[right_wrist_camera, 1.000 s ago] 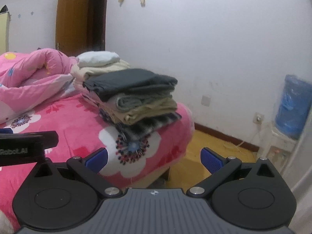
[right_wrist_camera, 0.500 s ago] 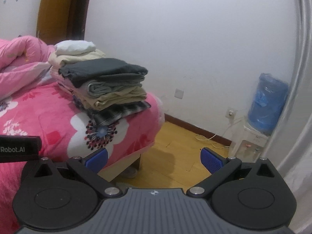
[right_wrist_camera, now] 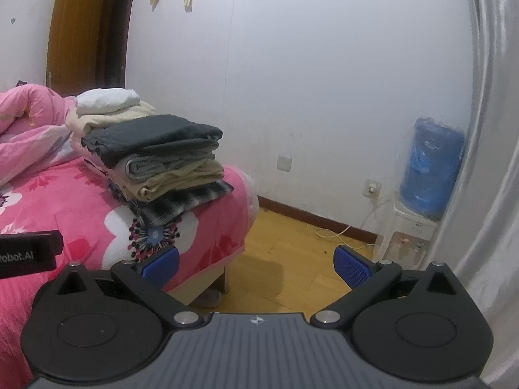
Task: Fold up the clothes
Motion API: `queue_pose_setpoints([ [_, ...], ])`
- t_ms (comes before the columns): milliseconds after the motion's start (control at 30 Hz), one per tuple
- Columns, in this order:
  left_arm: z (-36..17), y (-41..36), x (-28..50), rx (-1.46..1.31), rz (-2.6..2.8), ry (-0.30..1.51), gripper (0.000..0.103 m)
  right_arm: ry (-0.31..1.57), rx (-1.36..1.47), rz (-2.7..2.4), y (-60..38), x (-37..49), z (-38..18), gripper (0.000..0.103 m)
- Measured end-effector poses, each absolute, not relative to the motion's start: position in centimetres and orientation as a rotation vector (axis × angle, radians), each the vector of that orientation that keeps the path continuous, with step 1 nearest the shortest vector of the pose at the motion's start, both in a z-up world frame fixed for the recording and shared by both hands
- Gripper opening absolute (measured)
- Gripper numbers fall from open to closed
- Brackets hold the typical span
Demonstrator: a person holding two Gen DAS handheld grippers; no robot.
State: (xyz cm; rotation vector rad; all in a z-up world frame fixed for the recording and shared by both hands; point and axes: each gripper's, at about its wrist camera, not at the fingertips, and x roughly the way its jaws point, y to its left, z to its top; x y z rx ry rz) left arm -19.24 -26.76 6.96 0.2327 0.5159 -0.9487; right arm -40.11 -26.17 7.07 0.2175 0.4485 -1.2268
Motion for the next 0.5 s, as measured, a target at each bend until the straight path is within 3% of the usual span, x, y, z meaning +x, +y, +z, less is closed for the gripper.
queue_pose_setpoints([
  [500,6.29,-27.11,-18.40,0.244,-0.921,0.550,0.103,0.479,0.219,-1.213,-26.40,-39.16,6.25,0.103],
])
